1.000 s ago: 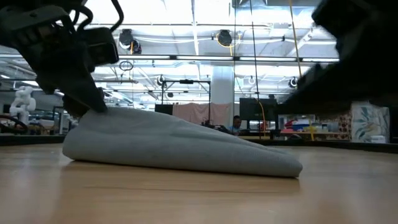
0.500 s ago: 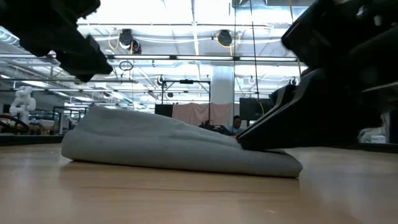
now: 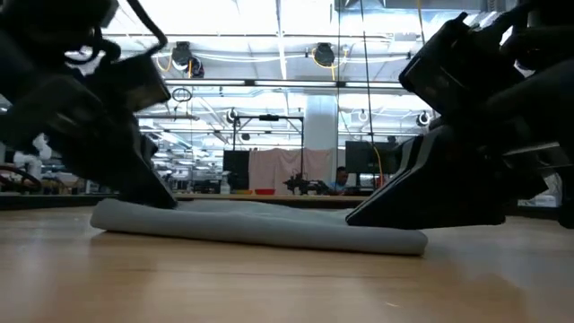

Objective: Roll towel
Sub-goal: Roll the gray towel

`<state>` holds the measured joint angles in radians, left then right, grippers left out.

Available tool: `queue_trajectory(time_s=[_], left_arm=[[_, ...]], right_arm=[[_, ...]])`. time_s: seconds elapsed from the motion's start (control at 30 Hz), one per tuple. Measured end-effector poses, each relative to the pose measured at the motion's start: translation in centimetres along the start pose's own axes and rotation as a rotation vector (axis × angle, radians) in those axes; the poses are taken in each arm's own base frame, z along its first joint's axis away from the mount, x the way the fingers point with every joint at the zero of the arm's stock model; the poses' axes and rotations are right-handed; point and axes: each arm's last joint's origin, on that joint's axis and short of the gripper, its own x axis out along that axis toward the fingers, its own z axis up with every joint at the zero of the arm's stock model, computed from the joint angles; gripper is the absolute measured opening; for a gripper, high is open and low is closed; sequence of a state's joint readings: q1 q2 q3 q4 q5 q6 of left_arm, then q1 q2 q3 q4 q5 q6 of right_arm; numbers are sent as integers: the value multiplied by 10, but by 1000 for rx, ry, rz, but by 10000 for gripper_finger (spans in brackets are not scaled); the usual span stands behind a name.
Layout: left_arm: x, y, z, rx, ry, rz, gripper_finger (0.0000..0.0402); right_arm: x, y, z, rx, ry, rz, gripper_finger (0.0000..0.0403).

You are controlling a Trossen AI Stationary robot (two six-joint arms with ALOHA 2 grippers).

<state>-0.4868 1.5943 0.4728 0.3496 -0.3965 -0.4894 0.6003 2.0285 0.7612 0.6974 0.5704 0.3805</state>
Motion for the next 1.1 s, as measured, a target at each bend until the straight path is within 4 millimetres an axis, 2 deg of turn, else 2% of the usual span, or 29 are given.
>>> queue_trajectory(time_s=[0.17, 0.33, 0.47, 0.67, 0.83, 0.97, 1.1], left_arm=[[9, 5, -5, -36, 30, 20, 26], [10, 4, -5, -58, 32, 13, 27], [10, 3, -4, -88, 25, -20, 27], [10, 2, -3, -119, 21, -33, 27], [10, 2, -3, -150, 21, -33, 27], [10, 2, -3, -175, 21, -33, 27], [10, 2, -3, -178, 19, -33, 27]], right_arm=[[-3, 2, 5, 6, -17, 6, 26], [-21, 14, 17, -80, -68, -7, 48], [-28, 24, 7, -181, -48, -6, 98], [-25, 26, -2, -156, -57, -26, 200], [-24, 24, -6, -120, -21, -40, 255], [-23, 18, -11, -66, 29, -69, 264], [-20, 14, -12, -9, 46, -90, 253]])
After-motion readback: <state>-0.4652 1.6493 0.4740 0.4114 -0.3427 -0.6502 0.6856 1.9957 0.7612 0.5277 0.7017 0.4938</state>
